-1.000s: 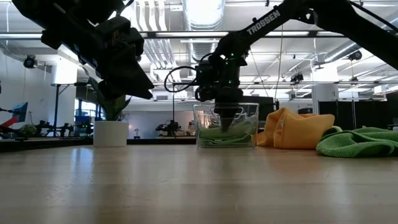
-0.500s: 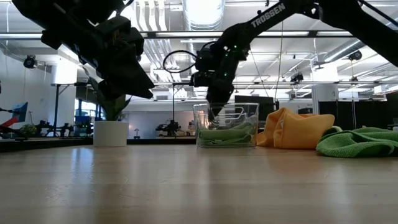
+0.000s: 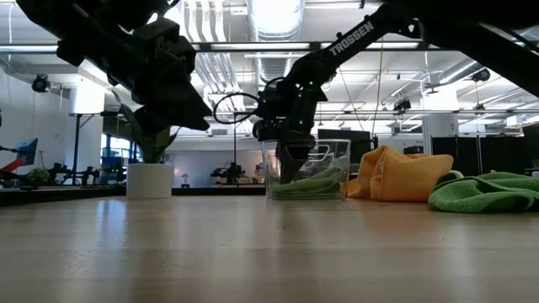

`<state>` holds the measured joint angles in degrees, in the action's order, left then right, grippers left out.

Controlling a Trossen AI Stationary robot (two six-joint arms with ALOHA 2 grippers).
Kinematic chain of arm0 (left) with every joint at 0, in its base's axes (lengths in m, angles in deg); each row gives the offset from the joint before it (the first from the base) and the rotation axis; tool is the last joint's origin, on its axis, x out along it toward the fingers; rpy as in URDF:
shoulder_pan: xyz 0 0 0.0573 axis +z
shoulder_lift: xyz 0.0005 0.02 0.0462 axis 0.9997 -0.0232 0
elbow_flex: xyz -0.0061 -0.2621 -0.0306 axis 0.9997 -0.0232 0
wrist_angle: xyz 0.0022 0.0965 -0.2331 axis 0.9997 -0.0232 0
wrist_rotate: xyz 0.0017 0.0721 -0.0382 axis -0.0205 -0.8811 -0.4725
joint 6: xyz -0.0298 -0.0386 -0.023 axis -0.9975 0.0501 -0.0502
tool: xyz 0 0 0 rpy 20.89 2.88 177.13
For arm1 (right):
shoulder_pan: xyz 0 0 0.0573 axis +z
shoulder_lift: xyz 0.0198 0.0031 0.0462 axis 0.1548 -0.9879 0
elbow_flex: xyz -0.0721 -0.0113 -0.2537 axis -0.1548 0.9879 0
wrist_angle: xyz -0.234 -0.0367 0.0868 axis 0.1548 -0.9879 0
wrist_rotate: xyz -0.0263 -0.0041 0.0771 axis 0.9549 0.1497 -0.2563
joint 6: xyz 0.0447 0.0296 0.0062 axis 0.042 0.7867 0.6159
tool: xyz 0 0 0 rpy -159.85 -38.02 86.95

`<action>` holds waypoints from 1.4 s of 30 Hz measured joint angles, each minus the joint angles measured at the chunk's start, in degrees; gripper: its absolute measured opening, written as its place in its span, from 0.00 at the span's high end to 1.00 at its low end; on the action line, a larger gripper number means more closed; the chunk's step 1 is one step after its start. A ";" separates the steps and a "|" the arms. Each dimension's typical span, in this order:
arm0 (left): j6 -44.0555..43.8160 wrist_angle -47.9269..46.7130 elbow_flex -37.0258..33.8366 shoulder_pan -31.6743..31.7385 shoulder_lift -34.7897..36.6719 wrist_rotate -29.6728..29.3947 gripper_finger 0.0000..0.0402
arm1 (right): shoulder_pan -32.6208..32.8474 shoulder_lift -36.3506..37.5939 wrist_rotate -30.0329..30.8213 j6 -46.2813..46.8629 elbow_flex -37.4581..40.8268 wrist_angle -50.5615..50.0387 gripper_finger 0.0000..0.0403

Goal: Fold microfiber towels
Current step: Put the folded top green towel into the transparent bin

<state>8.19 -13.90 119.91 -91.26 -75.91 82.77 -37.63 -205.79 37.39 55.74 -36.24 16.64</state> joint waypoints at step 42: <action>6.60 11.15 4.15 5.97 -7.98 0.58 0.71 | -5.59 7.91 -4.12 2.30 -1.22 -16.28 0.70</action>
<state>14.79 -2.74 124.07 -85.28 -83.89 83.36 -43.21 -197.87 33.28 58.05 -37.46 0.36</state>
